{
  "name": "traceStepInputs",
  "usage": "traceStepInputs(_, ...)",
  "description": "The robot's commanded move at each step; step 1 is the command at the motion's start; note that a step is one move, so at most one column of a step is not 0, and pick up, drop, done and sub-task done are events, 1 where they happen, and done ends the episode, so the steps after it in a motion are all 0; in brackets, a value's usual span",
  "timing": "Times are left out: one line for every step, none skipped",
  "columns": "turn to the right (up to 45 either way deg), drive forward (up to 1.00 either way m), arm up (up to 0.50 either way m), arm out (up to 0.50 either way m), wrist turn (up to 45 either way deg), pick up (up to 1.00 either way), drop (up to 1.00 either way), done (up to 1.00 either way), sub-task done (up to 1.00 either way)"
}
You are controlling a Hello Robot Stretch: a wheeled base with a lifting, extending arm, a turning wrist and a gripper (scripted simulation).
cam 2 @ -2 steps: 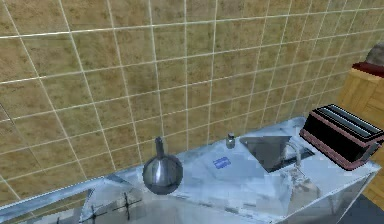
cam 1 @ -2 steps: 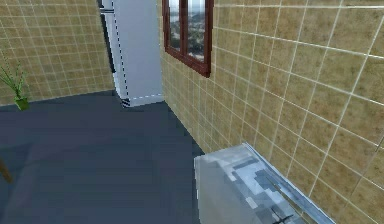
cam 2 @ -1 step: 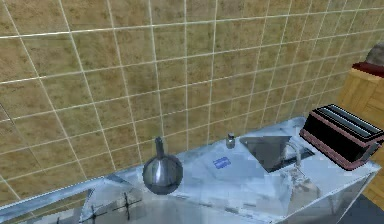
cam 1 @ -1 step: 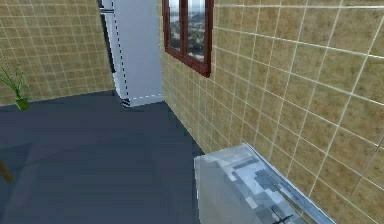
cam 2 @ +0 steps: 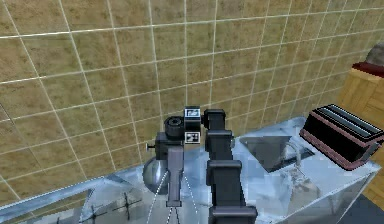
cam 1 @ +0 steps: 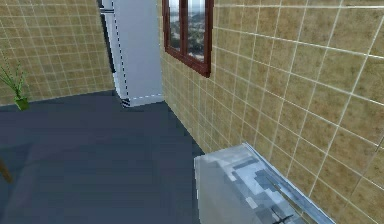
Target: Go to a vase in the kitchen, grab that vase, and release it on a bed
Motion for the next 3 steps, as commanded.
traceStepInputs(0.0, 0.00, 0.00, 0.00, 45.0, 0.00, 0.00, 0.00, 0.00)
traceStepInputs(0.0, 0.00, 0.00, 0.00, 45.0, 0.00, 0.00, 0.00, 0.00)
traceStepInputs(0.0, 0.00, 0.00, 0.00, 45.0, 0.00, 0.00, 0.00, 0.00)
